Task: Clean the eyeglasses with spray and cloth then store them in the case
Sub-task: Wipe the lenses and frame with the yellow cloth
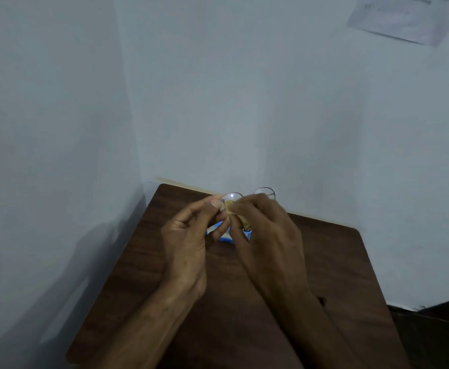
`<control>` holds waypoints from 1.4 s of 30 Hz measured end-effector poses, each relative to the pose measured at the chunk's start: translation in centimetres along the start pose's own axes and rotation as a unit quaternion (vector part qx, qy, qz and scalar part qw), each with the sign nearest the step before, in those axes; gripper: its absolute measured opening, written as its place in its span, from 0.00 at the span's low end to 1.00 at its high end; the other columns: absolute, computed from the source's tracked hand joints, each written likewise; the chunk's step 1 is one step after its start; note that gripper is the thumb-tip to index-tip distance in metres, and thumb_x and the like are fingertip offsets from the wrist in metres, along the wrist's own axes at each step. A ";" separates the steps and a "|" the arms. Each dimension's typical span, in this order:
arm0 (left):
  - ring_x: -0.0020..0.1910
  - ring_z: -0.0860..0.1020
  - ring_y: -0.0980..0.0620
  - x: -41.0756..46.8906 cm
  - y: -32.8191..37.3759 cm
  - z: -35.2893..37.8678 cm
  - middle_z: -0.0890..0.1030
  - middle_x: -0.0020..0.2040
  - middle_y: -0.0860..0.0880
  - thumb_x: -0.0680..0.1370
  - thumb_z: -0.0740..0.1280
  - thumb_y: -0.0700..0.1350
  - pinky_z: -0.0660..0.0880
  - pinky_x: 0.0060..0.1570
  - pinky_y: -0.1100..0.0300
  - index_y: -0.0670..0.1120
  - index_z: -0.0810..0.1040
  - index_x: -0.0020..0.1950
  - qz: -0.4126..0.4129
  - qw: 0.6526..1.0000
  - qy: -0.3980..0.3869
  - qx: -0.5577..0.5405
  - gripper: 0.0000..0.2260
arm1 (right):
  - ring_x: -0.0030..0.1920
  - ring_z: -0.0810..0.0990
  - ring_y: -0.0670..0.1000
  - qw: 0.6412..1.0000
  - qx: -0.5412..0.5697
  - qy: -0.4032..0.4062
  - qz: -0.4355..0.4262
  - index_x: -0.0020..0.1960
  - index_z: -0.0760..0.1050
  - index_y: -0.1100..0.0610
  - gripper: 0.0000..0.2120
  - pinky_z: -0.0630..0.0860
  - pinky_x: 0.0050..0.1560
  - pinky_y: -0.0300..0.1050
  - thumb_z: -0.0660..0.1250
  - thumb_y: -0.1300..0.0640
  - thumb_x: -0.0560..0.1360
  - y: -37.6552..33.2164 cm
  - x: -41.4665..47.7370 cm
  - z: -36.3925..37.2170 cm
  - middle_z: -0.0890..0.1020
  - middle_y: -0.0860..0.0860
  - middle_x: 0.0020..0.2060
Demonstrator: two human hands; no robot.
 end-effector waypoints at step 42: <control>0.44 0.88 0.50 -0.6 -0.6 -0.9 0.89 0.48 0.43 0.75 0.75 0.41 0.85 0.43 0.60 0.44 0.90 0.52 -0.050 0.998 -0.040 0.006 0.07 | 0.46 0.79 0.51 0.999 -0.026 0.027 0.014 0.47 0.82 0.58 0.02 0.74 0.45 0.42 0.74 0.62 0.75 -0.5 -1.5 -0.5 0.82 0.51 0.47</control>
Point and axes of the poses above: each hand's wrist, its own x-axis towards the middle knuckle, its own z-axis out of the palm, y = z × x, the point moved 8 cm from there along x, towards the middle knuckle
